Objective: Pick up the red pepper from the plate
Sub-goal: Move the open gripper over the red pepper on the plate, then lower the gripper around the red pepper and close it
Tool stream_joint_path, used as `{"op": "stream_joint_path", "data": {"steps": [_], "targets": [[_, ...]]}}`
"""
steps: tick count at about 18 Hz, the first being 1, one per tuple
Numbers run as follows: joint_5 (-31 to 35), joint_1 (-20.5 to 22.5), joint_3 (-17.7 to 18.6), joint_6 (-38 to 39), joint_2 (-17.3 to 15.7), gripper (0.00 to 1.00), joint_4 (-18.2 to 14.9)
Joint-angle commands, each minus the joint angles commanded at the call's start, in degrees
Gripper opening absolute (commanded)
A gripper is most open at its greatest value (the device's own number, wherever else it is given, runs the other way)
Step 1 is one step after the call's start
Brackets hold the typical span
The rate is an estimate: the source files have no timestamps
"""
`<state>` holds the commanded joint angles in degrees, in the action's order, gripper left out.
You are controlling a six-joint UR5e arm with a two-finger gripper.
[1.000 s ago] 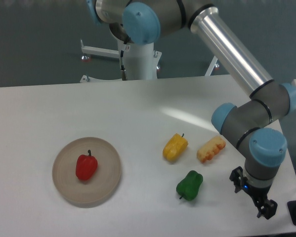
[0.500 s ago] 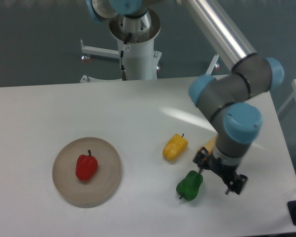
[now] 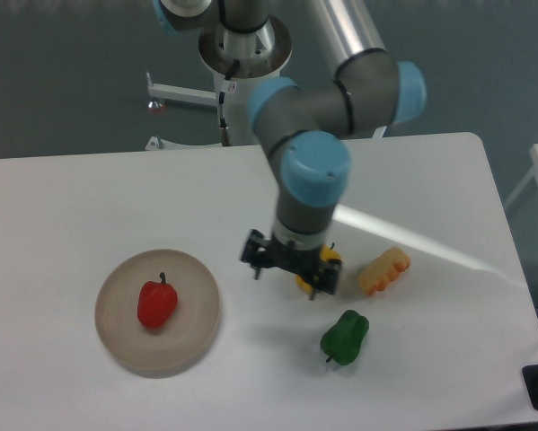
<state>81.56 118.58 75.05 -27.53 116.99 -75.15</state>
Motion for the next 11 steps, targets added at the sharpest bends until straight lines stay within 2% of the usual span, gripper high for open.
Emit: {"op": "stream_joint_path", "data": {"steps": [3,4,10,11], "targets": [[-2.36,-2.73,7.63,5.98,-1.84,1.00,10.08],[-2.37,-3.87,9.05,6.69,-2.03,1.00,12.11],[-2.29,-6.78,9.51,9.86,-1.24,1.00,12.83],[-2.29,-7.30,9.59,10.38,-0.54,1.00,13.79]]}}
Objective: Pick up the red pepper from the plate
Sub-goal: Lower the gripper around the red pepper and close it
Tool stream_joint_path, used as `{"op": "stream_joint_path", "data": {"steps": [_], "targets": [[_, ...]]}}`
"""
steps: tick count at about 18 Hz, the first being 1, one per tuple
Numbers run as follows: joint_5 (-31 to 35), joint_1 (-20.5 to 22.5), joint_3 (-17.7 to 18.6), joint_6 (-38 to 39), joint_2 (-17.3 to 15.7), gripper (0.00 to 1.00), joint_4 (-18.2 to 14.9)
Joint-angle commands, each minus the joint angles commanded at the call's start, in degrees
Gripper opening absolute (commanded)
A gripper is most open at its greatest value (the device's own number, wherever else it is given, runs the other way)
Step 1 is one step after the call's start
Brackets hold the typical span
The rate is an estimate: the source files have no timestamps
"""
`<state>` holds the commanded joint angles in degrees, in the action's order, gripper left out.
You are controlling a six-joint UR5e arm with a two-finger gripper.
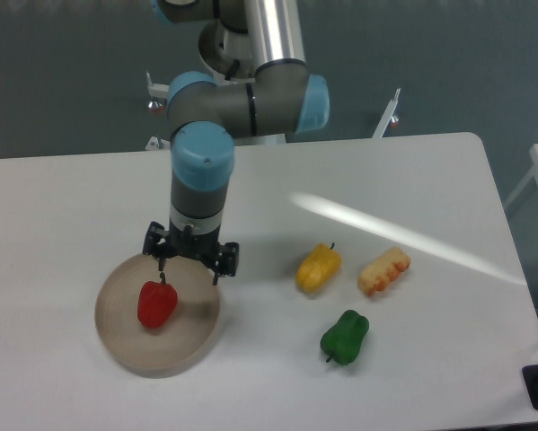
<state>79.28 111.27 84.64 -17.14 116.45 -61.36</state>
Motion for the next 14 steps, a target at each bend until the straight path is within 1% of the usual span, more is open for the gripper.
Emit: {"op": "stream_joint_path", "data": {"steps": [1,5,9,14], "targets": [[0.26,-0.70,-0.09,0.35,0.70,1.00,1.40],[0.53,-1.85,-0.35,1.23,3.34,1.00,4.40],[0.61,-2.73,-0.09,1.32,4.22,1.00,4.75],[0.62,-2.82,-0.96,1.32,5.63,1.00,4.84]]}}
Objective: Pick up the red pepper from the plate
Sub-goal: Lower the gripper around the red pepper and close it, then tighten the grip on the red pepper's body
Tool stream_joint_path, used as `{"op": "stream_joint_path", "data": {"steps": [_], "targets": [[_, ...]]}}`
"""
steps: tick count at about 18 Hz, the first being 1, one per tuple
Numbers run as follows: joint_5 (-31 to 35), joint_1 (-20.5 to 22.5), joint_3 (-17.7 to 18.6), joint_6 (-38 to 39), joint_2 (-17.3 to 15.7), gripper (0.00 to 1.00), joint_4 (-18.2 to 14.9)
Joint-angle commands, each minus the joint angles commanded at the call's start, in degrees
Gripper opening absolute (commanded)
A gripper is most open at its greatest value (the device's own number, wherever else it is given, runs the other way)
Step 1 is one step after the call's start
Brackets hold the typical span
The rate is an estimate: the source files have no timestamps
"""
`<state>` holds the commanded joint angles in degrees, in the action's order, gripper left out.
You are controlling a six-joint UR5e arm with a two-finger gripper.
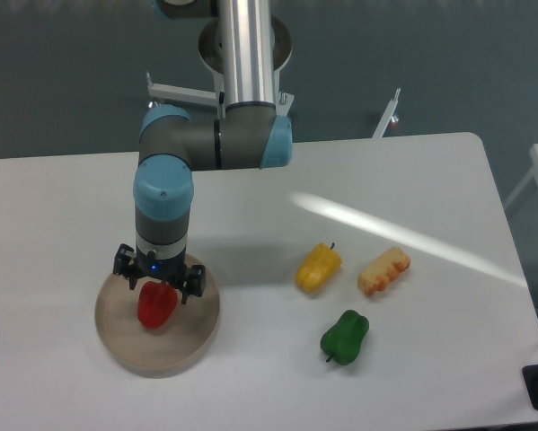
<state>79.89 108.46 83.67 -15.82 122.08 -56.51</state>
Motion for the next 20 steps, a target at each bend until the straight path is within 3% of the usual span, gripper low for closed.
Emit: {"op": "stream_joint_path", "data": {"steps": [20], "targets": [[3.25,-1.67,0.35,0.00,2.03,1.00,1.32]]}}
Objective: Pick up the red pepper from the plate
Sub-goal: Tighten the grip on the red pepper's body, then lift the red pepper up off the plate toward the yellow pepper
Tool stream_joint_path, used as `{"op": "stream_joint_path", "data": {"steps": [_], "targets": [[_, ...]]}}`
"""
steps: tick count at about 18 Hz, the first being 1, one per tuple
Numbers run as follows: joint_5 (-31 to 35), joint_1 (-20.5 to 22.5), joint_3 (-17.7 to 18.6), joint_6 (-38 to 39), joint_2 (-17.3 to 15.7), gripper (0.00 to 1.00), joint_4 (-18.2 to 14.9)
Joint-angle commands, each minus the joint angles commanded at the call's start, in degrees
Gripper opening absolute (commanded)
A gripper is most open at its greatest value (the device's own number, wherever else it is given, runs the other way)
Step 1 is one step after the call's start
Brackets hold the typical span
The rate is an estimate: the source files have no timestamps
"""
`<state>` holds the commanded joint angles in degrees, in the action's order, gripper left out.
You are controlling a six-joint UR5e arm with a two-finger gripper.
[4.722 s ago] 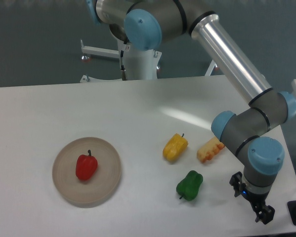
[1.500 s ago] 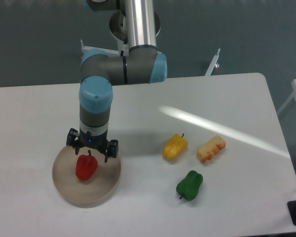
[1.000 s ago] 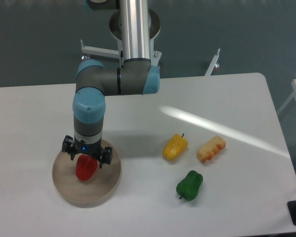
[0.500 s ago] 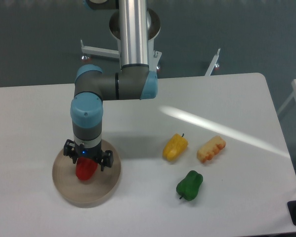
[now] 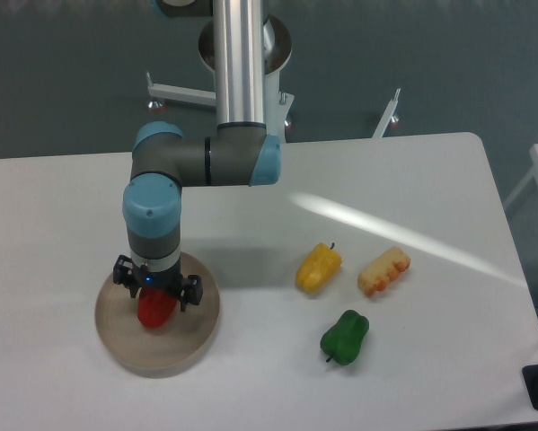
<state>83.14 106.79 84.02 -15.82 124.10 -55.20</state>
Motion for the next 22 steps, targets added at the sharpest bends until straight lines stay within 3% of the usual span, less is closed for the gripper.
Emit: {"op": "stream_joint_path", "data": {"steps": [4,11,14,19,22], "targets": [[0.00,0.00,0.17,-0.17,0.09,1.00,0.17],[-0.18,0.00,-0.17,-0.79,-0.09,0.59,0.09],[-0.26,0.00,-0.26,-0.97,-0.26,0.51,0.09],[-0.53,0.61,-0.96,-1.93,-1.31,0.50,-0.09],[-0.44,2.01,-1.32,-7.01,-3.42,0.49,-0.96]]}}
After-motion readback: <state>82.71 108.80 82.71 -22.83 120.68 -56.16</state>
